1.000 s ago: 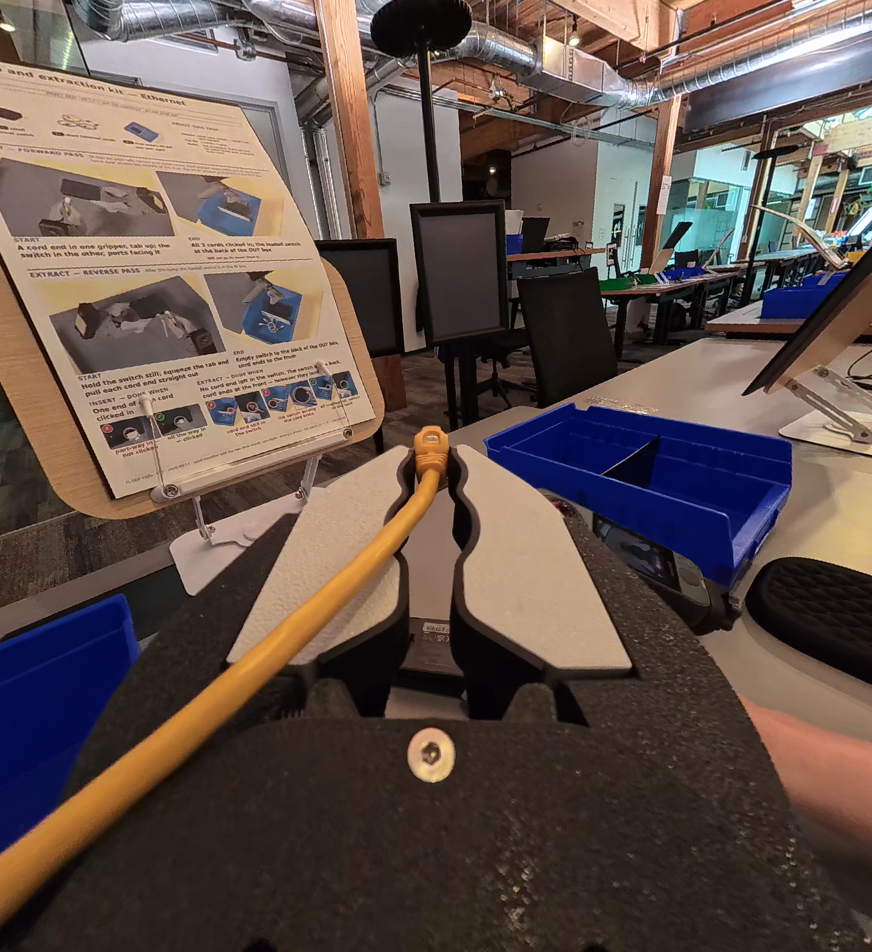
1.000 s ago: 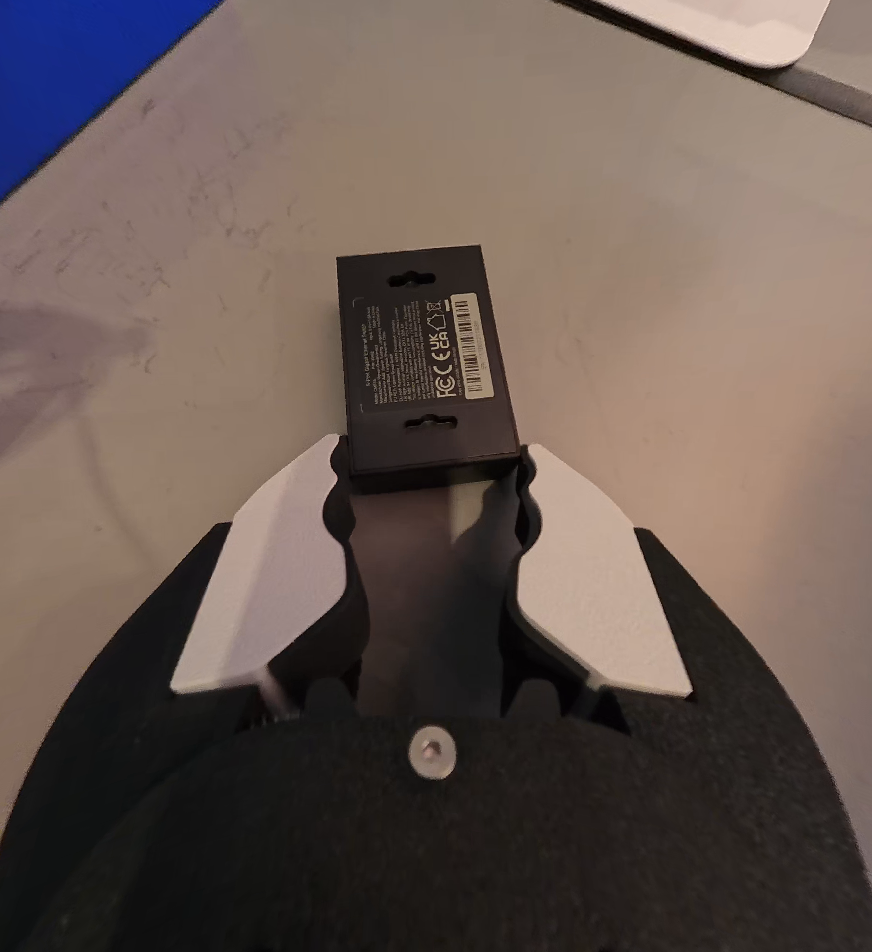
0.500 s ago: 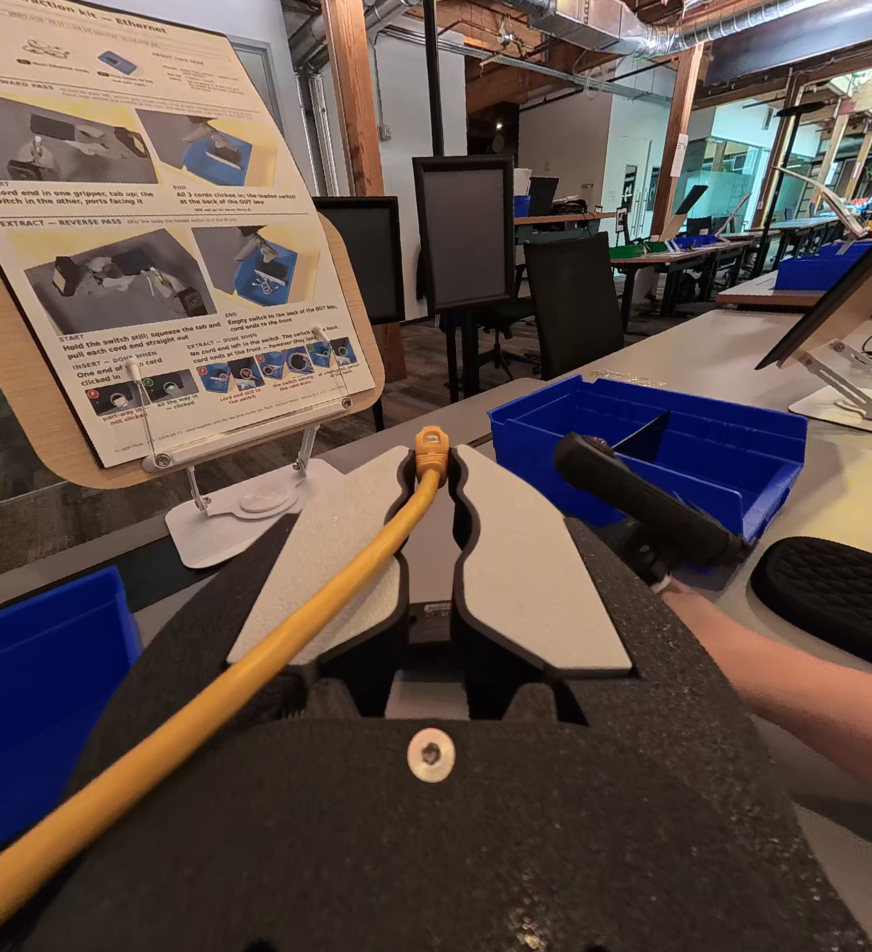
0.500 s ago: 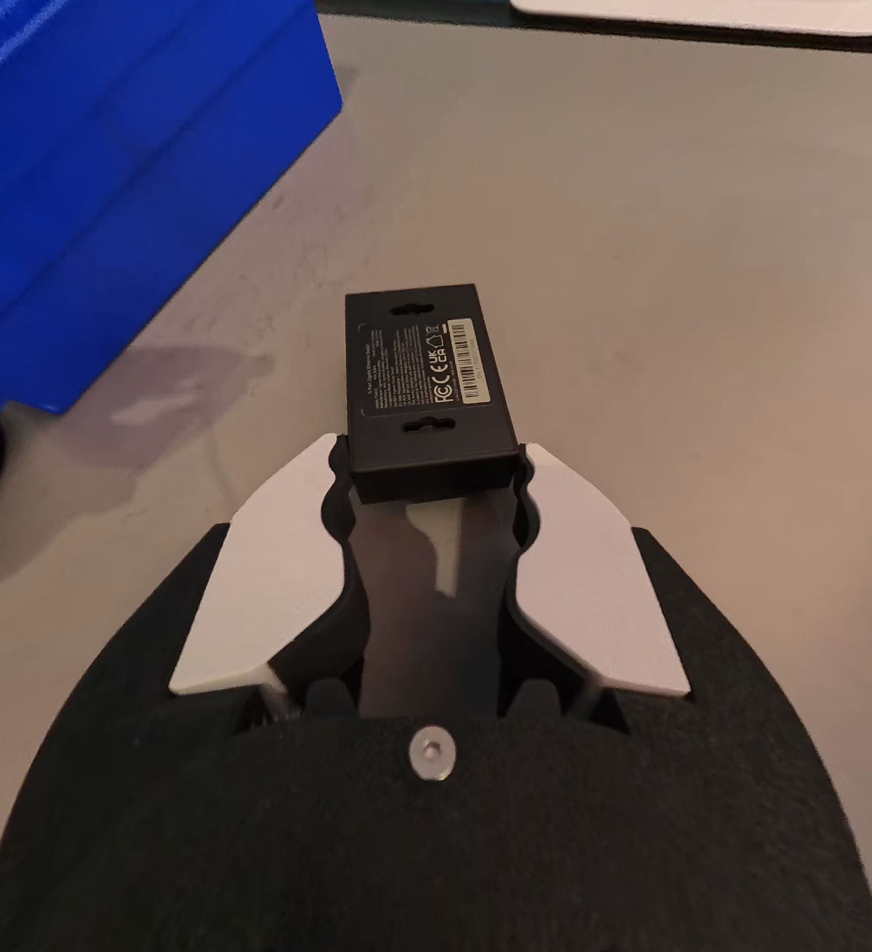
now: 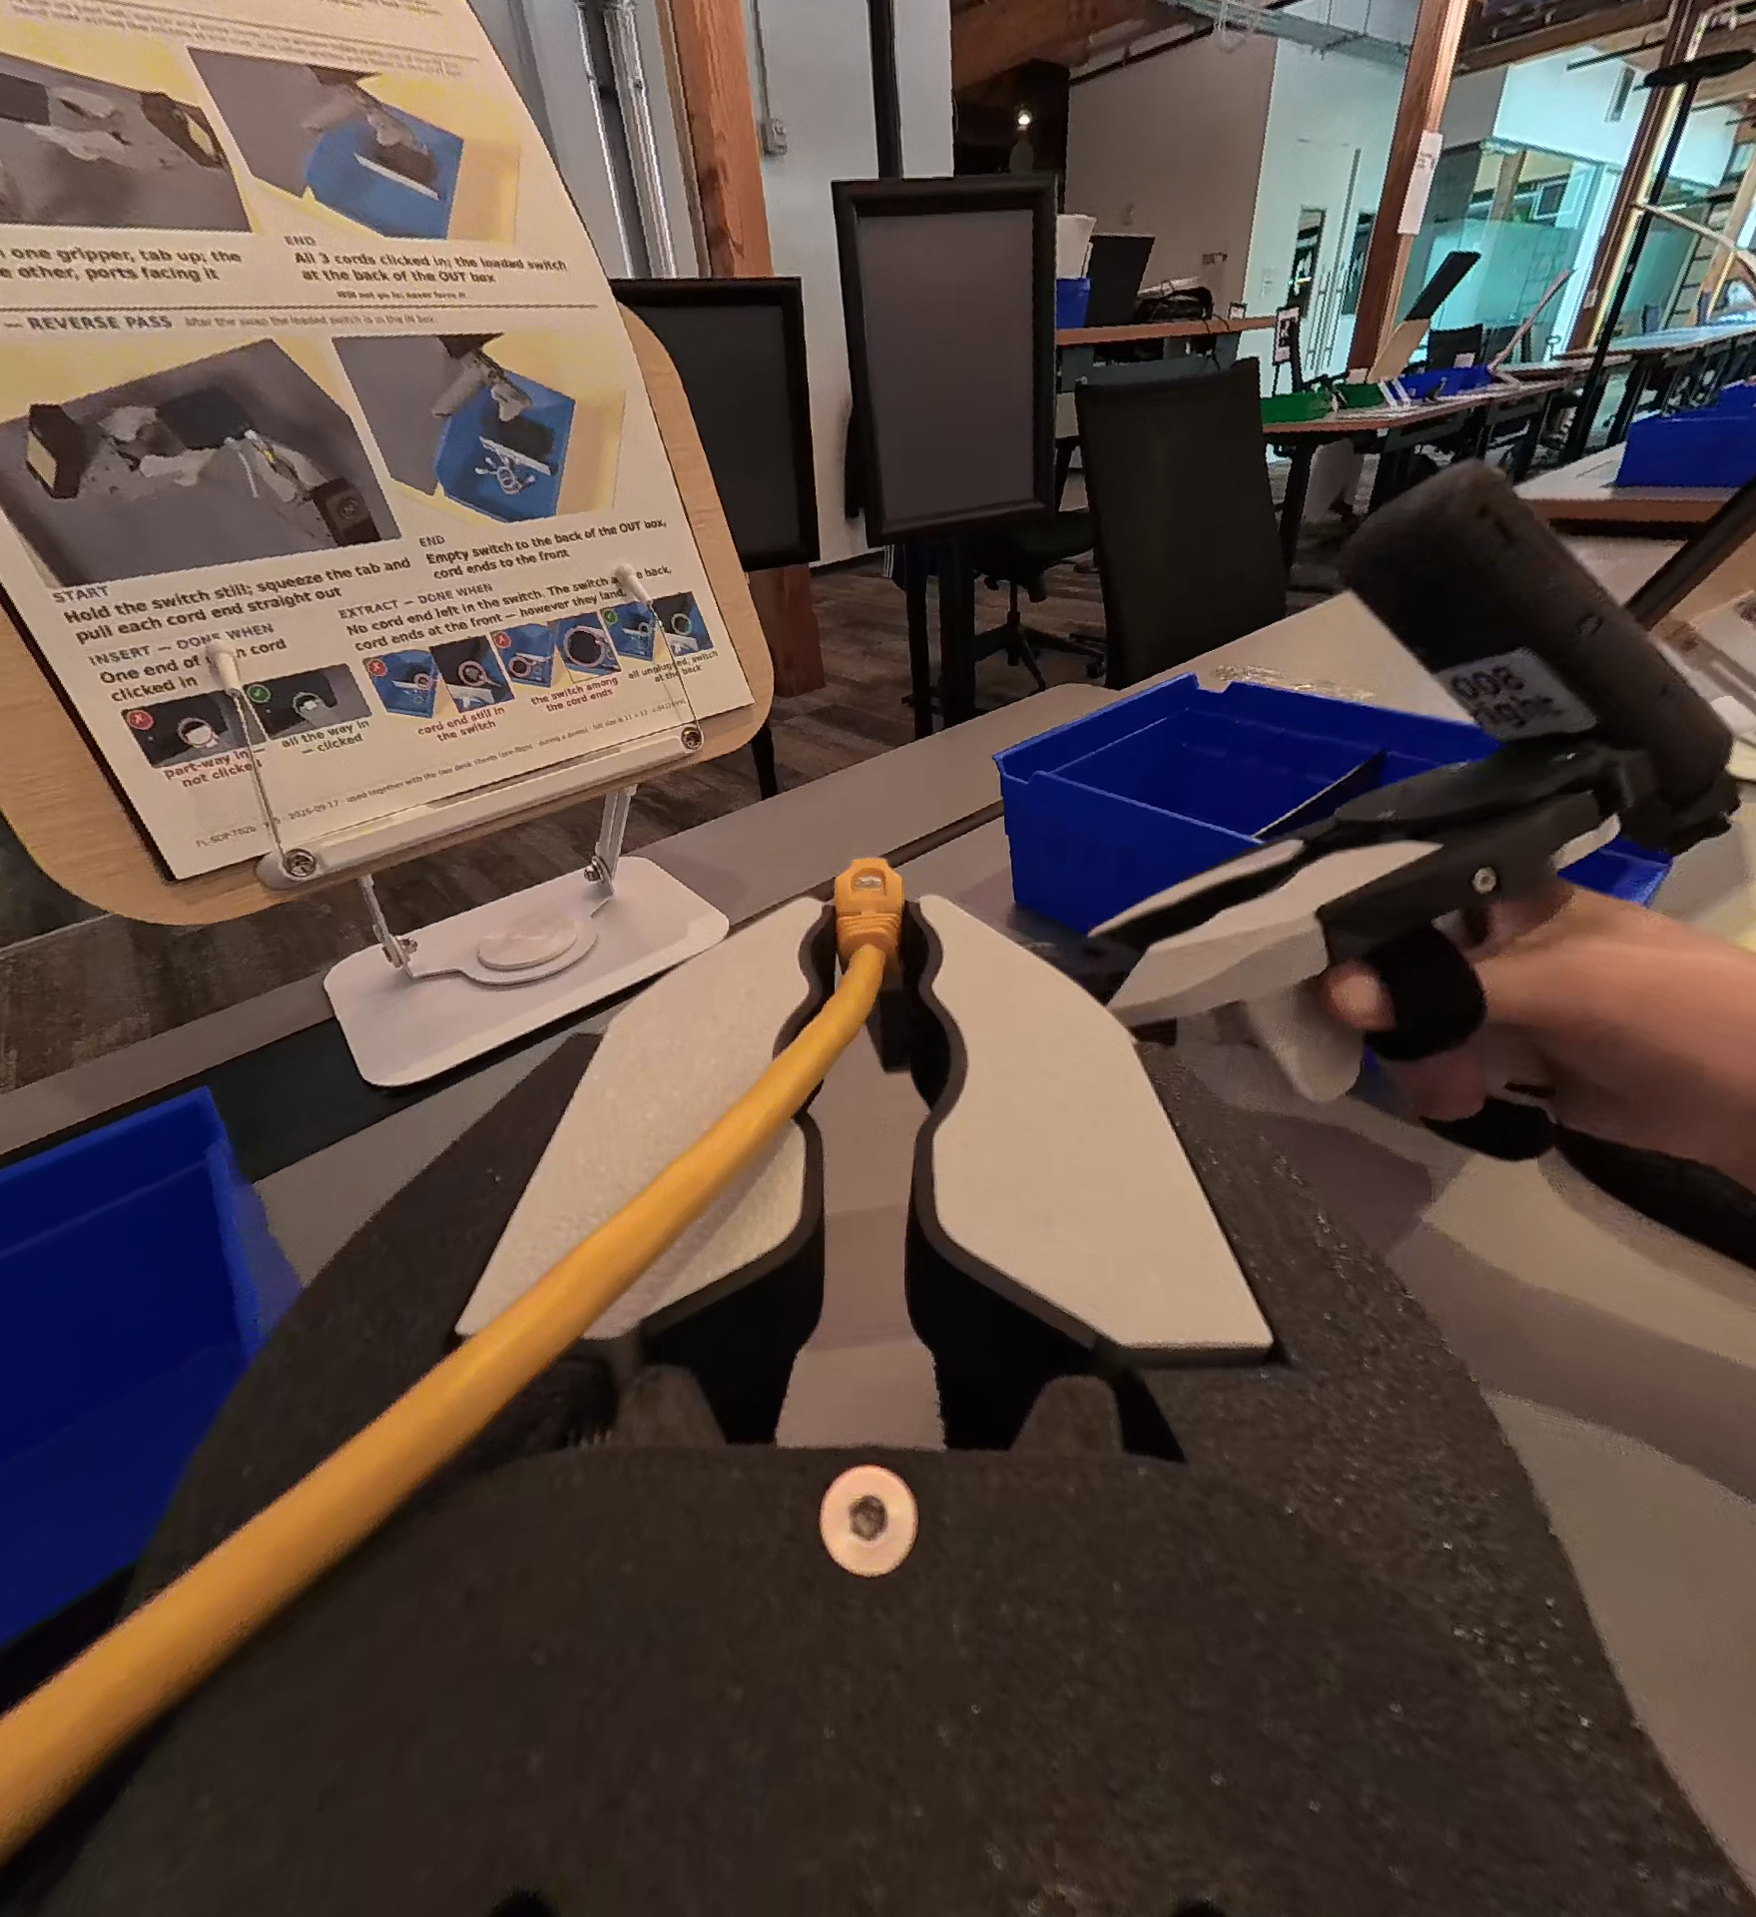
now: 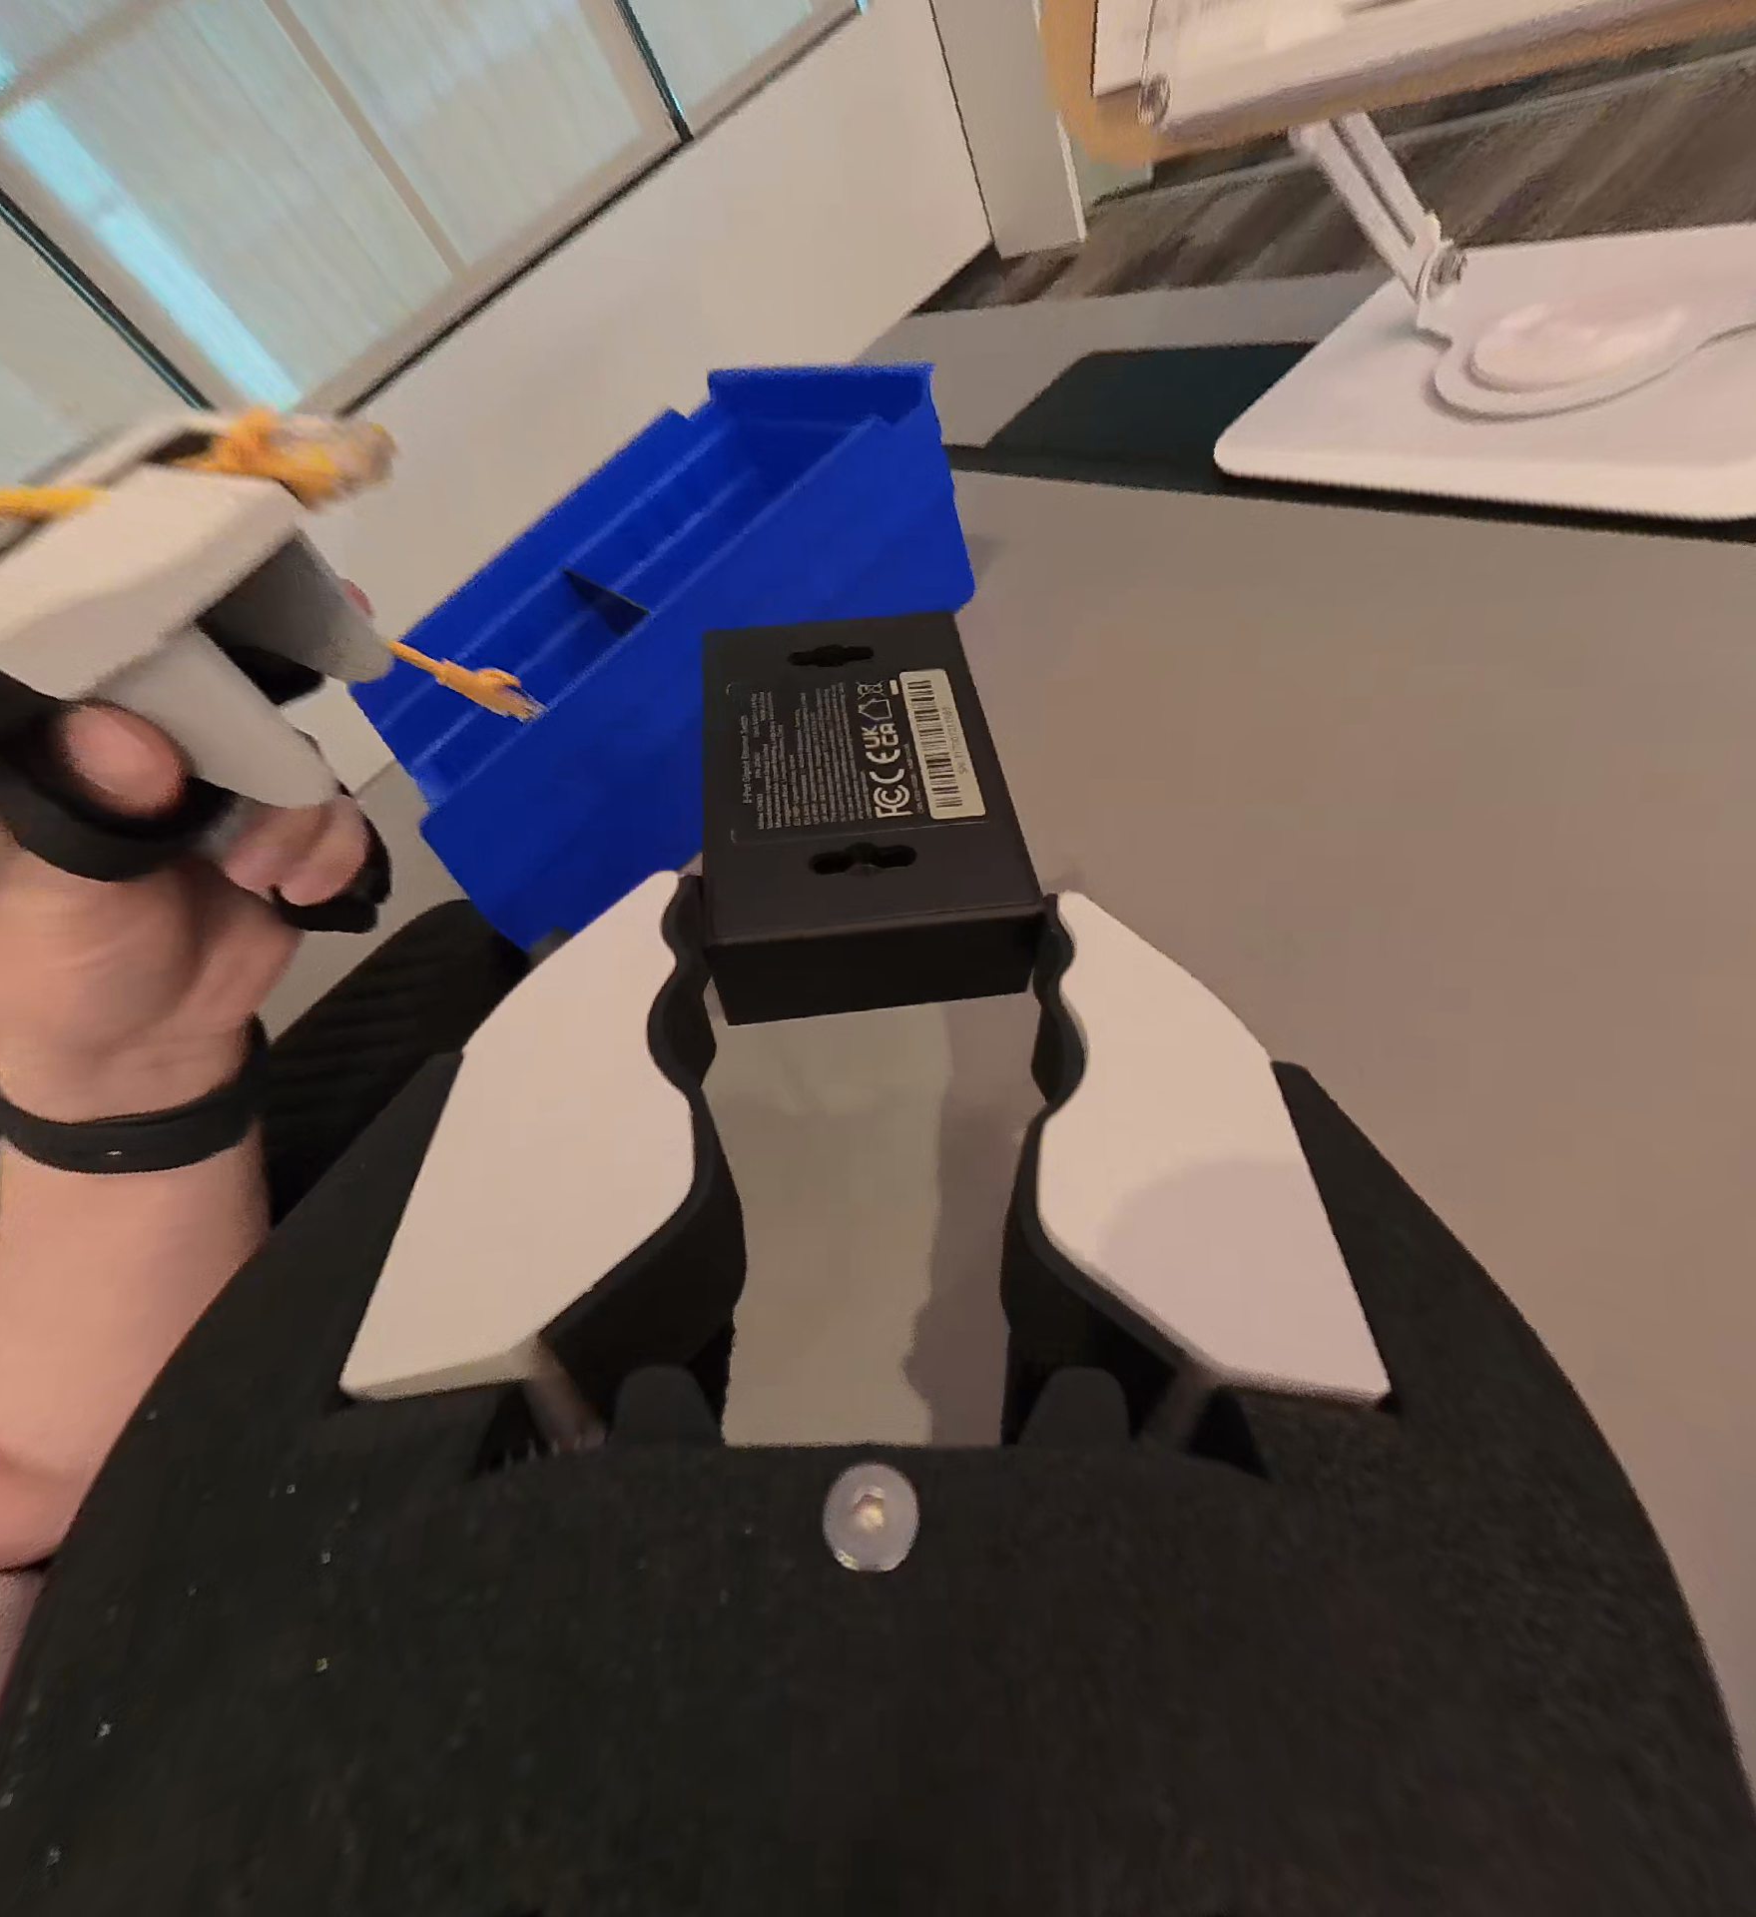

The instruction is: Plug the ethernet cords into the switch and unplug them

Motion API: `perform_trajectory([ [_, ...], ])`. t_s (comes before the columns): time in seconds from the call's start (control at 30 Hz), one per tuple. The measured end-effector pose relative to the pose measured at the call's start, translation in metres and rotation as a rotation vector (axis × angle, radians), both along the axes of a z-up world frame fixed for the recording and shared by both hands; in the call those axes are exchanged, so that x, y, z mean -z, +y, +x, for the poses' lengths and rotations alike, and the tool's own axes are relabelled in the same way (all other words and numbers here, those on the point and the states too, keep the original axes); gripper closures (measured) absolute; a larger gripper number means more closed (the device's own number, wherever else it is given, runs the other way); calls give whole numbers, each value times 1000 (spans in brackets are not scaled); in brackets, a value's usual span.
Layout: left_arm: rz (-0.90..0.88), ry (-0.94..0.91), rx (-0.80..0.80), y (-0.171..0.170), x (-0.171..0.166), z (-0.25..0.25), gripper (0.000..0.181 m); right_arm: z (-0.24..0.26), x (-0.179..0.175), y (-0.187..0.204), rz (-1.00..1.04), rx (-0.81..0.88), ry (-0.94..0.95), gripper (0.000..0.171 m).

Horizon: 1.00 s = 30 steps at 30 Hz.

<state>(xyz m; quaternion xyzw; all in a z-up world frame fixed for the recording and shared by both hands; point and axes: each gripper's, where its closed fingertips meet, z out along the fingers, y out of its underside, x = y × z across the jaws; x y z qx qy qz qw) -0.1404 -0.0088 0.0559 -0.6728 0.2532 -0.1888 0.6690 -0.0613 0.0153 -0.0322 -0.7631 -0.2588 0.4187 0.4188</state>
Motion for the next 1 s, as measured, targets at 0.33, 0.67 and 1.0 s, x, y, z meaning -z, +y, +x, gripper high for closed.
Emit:
perform_trajectory([
  [0.33, -24, 23, 0, 4, 10, 6, 169, 8, -23, -15, 10, -78, 78, 112],
  [0.67, -29, 34, 0, 4, 11, 5, 169, 10, -21, -16, -30, -102, 87, 112],
  [1.0, 9, 6, 0, -1, 3, 9, 169, 25, -52, 7, 96, -36, 10, 112],
])
